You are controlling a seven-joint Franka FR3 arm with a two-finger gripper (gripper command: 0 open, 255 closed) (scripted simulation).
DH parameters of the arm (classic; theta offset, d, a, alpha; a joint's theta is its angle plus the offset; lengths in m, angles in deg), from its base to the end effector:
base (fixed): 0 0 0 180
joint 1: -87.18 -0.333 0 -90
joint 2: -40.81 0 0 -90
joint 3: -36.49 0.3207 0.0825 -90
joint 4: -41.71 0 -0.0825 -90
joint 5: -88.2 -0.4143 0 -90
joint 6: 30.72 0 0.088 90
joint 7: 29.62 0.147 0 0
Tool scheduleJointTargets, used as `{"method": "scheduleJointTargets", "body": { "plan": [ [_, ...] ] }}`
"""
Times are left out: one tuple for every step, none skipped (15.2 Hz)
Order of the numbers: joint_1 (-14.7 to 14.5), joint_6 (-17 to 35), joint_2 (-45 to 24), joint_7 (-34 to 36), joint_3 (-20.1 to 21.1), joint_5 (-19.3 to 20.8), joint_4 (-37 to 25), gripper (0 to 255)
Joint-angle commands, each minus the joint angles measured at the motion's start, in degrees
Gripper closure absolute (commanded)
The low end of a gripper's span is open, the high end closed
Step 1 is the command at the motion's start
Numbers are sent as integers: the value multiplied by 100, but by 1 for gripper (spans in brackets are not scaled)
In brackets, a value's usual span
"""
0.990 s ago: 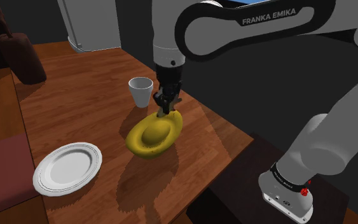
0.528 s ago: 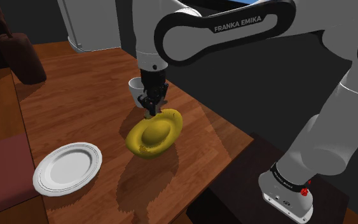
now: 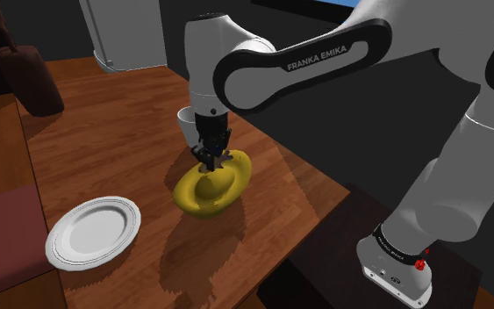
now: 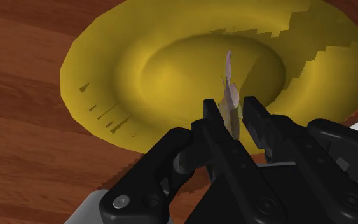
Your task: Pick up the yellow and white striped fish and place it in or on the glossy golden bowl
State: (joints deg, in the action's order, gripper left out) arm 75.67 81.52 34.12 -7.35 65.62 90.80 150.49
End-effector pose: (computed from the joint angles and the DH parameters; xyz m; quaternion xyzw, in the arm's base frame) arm 0.4675 0.3881 0.3951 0.9856 0.1676 -0.0215 0.0043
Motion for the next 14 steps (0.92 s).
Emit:
{"method": "scheduleJointTargets", "body": {
  "plan": [
    [-9, 160, -63, 27, -2, 36, 103, 255],
    [-12, 210, -82, 34, -3, 47, 137, 255],
    [-12, 210, -81, 33, -3, 46, 137, 255],
    [-12, 210, -82, 34, -3, 46, 137, 255],
    [-12, 210, -82, 34, -3, 47, 137, 255],
    [-12, 210, -82, 34, -3, 47, 137, 255],
    [-12, 210, -82, 34, -3, 47, 137, 255],
    [-12, 210, -82, 34, -3, 47, 137, 255],
    [-12, 210, -82, 34, -3, 47, 137, 255],
    [-12, 210, -82, 34, -3, 47, 137, 0],
    [-12, 210, -82, 34, -3, 47, 137, 0],
    [-12, 210, -81, 33, -3, 46, 137, 0],
    [-12, 210, -81, 33, -3, 46, 137, 0],
    [-12, 210, -81, 33, -3, 46, 137, 0]
  ]
}}
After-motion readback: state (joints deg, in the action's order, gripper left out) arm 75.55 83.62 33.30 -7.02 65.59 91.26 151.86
